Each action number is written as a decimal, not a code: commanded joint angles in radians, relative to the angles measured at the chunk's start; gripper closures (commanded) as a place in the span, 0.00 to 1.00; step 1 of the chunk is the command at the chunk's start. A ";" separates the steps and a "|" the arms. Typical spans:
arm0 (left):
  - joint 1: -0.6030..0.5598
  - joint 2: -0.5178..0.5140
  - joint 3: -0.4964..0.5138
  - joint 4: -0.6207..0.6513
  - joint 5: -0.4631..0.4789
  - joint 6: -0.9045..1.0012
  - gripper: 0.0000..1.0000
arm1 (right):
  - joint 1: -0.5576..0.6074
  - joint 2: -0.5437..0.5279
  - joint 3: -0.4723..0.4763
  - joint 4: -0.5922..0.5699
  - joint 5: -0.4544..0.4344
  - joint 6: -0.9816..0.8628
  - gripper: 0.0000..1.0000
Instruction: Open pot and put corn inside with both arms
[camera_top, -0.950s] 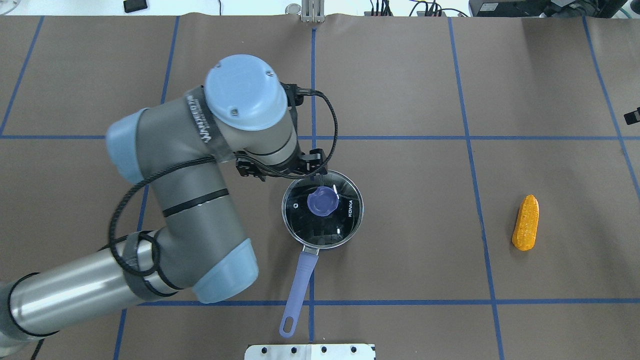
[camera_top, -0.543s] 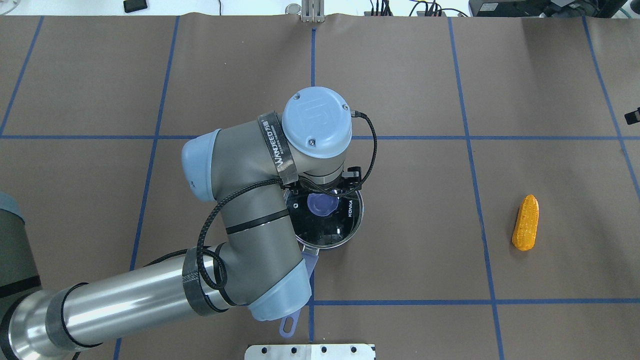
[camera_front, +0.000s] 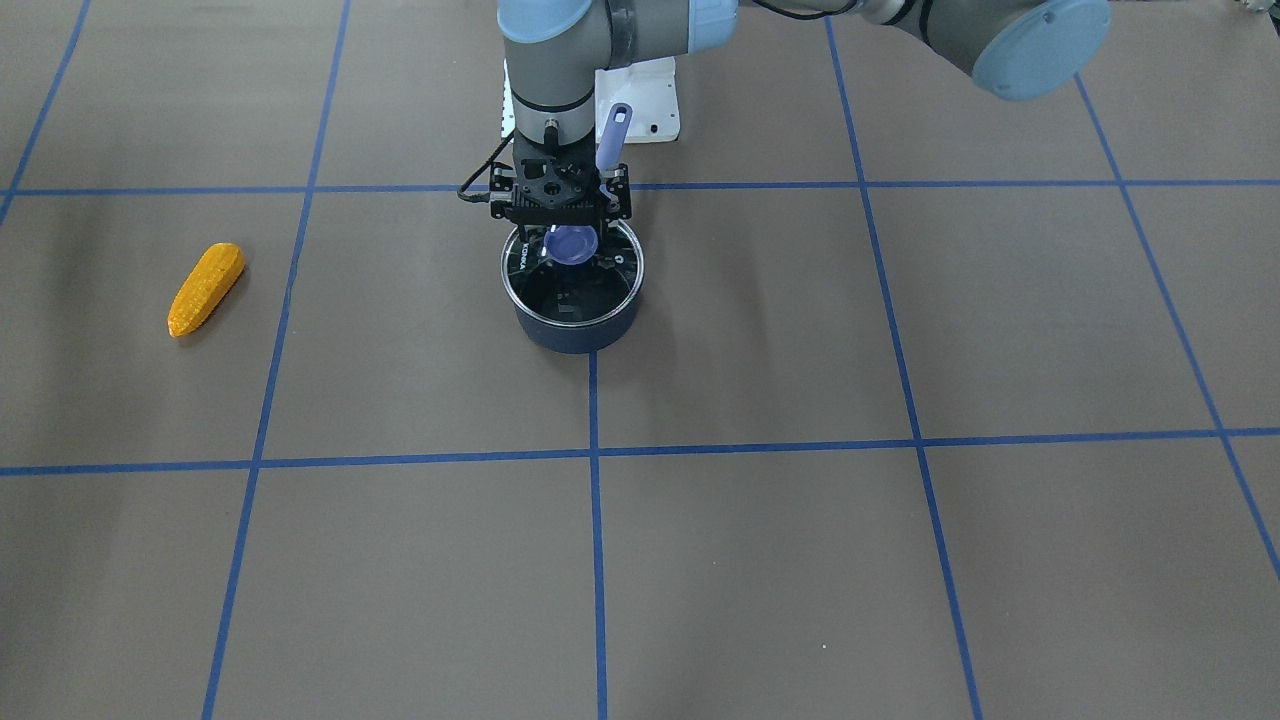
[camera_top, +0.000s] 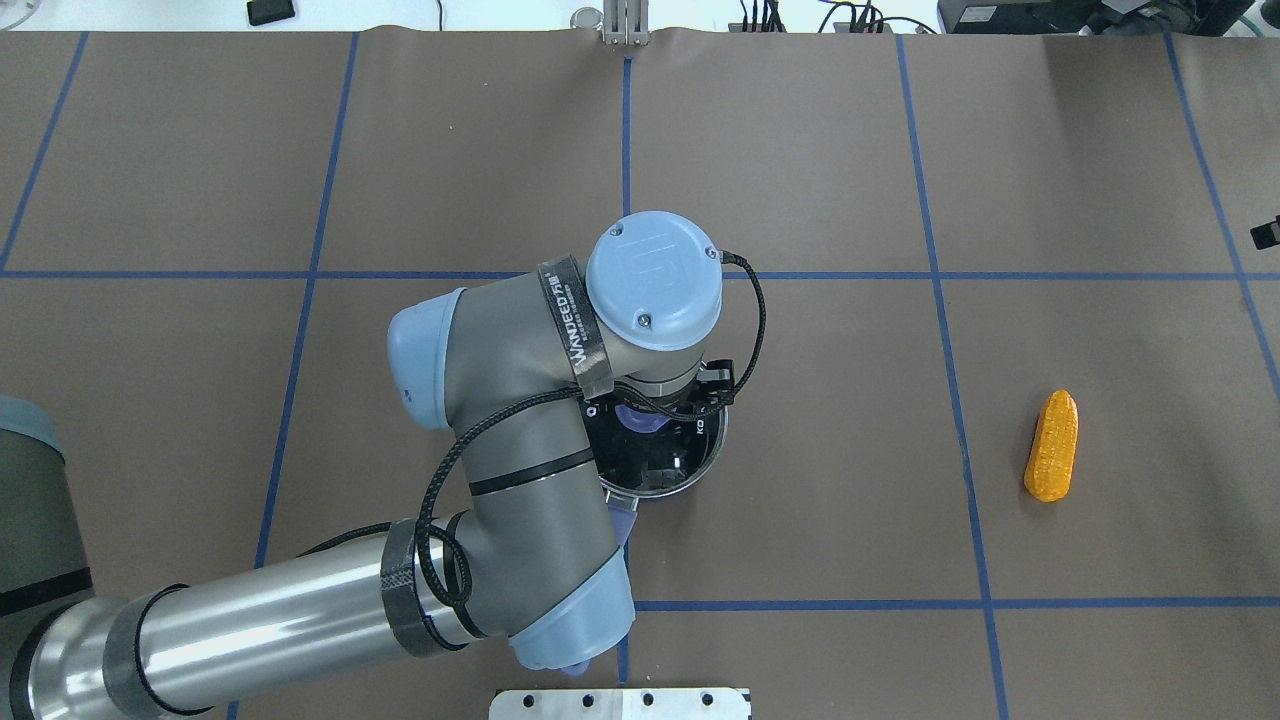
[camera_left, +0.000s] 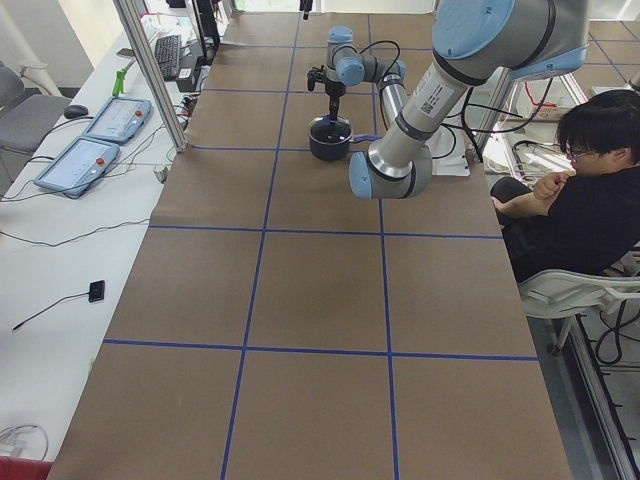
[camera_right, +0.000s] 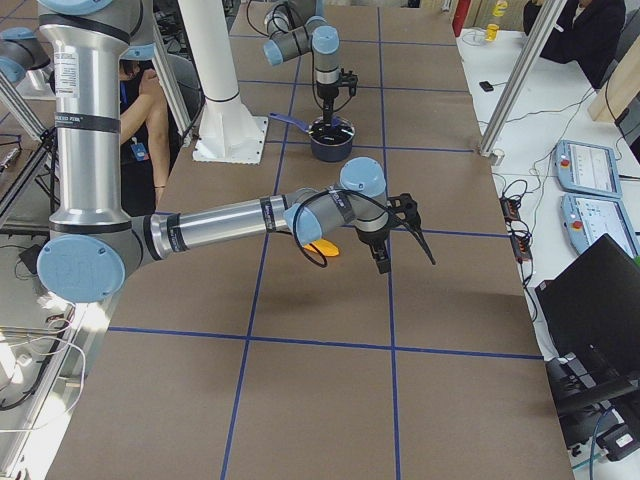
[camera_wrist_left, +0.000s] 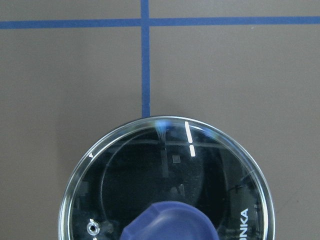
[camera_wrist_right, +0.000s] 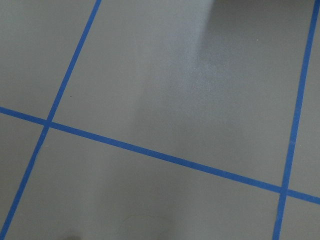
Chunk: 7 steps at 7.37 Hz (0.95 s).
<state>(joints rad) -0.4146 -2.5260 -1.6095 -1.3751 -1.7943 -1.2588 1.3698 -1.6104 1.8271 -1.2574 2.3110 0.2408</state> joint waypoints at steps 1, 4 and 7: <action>0.000 0.003 0.000 -0.005 0.000 0.010 0.02 | 0.000 0.004 -0.002 0.000 -0.004 0.000 0.00; -0.001 0.004 0.000 -0.004 0.001 0.010 0.02 | 0.000 0.006 -0.002 0.000 -0.004 0.000 0.00; -0.006 0.007 0.000 -0.004 0.004 0.010 0.07 | 0.000 0.006 -0.002 0.001 -0.004 0.000 0.00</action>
<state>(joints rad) -0.4187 -2.5210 -1.6091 -1.3780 -1.7916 -1.2497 1.3699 -1.6047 1.8258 -1.2576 2.3071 0.2408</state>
